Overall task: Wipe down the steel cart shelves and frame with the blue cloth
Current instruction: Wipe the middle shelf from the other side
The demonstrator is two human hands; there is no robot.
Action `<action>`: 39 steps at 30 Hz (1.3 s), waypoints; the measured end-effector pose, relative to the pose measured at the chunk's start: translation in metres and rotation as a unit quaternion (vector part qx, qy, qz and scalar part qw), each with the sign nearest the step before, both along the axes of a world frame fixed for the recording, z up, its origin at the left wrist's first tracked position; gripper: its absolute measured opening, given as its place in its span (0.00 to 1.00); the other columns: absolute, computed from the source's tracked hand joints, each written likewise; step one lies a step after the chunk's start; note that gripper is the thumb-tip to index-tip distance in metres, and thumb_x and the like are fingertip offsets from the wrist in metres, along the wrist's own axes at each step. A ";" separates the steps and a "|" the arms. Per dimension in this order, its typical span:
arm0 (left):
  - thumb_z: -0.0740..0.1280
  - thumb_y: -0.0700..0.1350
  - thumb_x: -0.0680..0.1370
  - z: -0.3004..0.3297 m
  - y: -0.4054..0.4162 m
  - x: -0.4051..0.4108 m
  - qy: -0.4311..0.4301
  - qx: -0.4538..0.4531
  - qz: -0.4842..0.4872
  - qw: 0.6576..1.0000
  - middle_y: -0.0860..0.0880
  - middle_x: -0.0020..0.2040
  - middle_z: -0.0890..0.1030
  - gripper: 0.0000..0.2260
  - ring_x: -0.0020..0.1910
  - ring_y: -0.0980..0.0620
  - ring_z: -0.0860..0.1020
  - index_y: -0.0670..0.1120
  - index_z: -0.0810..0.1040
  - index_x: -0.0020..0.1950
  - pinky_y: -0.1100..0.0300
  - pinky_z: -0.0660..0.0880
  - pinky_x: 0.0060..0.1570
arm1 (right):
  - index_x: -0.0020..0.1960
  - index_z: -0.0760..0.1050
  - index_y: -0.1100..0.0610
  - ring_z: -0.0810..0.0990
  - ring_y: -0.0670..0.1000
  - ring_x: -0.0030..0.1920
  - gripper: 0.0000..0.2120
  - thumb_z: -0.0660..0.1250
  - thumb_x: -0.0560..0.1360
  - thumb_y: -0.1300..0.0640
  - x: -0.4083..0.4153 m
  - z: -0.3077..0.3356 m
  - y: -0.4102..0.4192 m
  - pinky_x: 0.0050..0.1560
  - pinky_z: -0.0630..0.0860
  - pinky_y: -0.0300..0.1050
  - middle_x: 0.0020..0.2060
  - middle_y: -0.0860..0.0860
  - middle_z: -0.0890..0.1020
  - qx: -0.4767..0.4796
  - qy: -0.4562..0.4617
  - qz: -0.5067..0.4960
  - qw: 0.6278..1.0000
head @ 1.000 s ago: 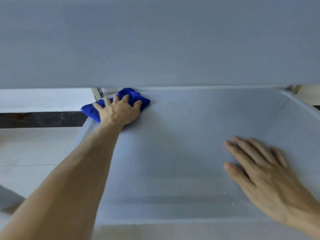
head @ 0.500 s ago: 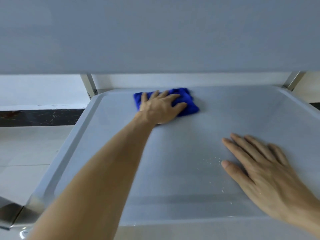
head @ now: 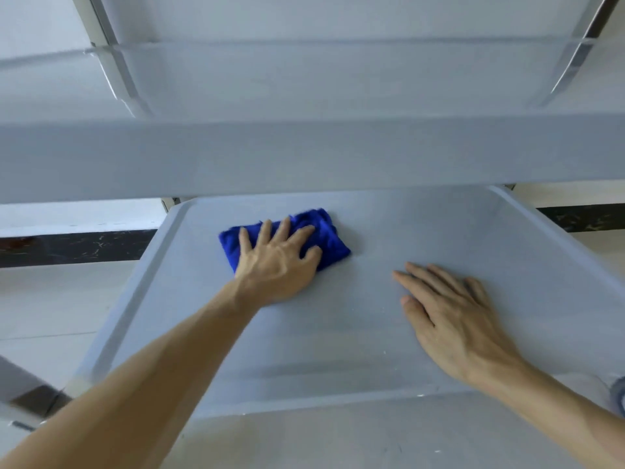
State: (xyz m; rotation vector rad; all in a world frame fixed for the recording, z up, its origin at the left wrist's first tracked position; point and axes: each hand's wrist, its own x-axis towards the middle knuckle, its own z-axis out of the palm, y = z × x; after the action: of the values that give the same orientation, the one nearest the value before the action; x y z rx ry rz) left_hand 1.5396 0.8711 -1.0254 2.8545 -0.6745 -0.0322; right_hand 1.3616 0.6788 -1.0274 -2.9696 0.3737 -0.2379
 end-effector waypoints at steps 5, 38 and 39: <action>0.46 0.64 0.75 0.005 0.009 -0.094 0.000 0.004 -0.126 0.992 0.57 0.81 0.48 0.29 0.80 0.49 0.46 0.65 0.51 0.77 0.39 0.37 0.75 | 0.73 0.68 0.42 0.59 0.41 0.77 0.19 0.55 0.83 0.54 0.003 0.005 -0.009 0.75 0.53 0.51 0.76 0.39 0.65 0.083 -0.005 -0.004 0.997; 0.46 0.57 0.83 0.005 0.099 -0.096 -0.020 -0.017 -0.005 1.000 0.57 0.79 0.58 0.22 0.78 0.52 0.52 0.59 0.58 0.77 0.44 0.48 0.75 | 0.72 0.63 0.46 0.59 0.59 0.75 0.30 0.42 0.77 0.35 0.007 0.021 -0.056 0.71 0.57 0.70 0.76 0.47 0.63 0.003 0.077 -0.183 0.980; 0.47 0.57 0.83 0.004 0.100 -0.096 -0.028 -0.024 -0.001 0.999 0.57 0.78 0.59 0.22 0.78 0.52 0.53 0.59 0.59 0.76 0.45 0.49 0.75 | 0.69 0.65 0.50 0.60 0.61 0.73 0.29 0.42 0.76 0.37 0.020 0.022 -0.041 0.69 0.57 0.71 0.74 0.50 0.65 0.004 0.074 -0.197 0.978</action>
State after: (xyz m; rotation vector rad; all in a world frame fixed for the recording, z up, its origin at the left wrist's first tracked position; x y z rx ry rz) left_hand 1.4438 0.9712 -1.0217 2.8182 -0.6794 0.0641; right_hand 1.3815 0.6378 -1.0057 -2.8842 0.9800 -0.0541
